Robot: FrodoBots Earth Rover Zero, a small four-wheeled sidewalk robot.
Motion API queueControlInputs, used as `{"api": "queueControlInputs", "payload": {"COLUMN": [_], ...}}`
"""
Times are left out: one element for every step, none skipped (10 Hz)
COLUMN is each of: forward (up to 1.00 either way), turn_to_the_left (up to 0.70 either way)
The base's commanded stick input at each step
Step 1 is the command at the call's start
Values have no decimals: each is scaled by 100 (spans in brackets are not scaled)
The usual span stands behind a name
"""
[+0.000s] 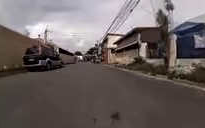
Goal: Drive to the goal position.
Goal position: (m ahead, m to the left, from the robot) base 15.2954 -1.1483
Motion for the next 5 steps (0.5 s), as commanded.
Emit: {"api": "queueControlInputs", "payload": {"forward": [70,70,70,70,70], "turn_to_the_left": [0,0,0,0,0]}}
